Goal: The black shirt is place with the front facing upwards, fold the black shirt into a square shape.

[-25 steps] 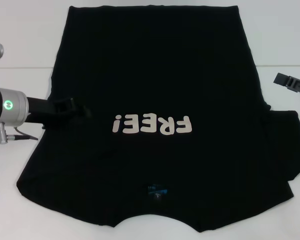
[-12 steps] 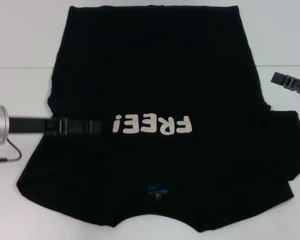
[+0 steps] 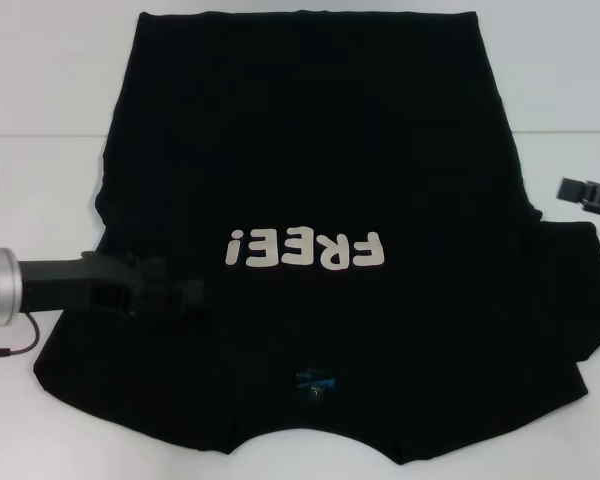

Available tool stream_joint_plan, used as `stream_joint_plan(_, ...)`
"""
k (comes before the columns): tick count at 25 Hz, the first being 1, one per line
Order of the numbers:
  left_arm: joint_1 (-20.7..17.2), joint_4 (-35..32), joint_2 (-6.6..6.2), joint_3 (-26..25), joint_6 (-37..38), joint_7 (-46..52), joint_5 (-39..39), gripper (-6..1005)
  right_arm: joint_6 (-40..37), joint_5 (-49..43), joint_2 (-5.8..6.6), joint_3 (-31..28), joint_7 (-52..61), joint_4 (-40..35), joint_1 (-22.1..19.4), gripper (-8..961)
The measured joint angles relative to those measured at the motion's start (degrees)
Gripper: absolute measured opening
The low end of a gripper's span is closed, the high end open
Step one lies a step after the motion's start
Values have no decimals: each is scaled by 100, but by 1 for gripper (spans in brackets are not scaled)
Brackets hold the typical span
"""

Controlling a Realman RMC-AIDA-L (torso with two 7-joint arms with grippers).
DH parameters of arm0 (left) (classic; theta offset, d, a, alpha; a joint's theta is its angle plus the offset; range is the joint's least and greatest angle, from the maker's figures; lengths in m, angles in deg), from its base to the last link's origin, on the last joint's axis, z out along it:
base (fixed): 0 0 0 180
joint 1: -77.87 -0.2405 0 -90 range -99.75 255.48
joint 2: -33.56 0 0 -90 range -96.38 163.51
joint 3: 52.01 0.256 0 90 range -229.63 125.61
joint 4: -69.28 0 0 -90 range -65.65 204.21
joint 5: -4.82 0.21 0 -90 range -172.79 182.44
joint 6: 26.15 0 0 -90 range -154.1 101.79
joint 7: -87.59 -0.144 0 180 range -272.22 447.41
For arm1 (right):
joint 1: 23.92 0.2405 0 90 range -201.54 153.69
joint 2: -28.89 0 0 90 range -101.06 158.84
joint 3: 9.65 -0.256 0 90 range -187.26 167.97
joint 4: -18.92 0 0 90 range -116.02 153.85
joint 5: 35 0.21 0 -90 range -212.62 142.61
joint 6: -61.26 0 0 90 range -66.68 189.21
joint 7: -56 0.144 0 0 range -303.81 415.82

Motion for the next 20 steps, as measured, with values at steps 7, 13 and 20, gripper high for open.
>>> stream_joint_plan(7, -473, -153, 125, -382, 427, 87, -1120, 798, -425, -888, 323, -37, 1361, -746, 20, 667)
stream_joint_plan(13, -658, -279, 111, -512, 845, 262, -1441, 797, -843, -2094, 358, -27, 2473, -1346, 360, 666)
stream_joint_plan(20, -713, -192, 126, -875, 957, 275, -1468, 798, -886, -3163, 306, 11, 2906, -1325, 645, 665)
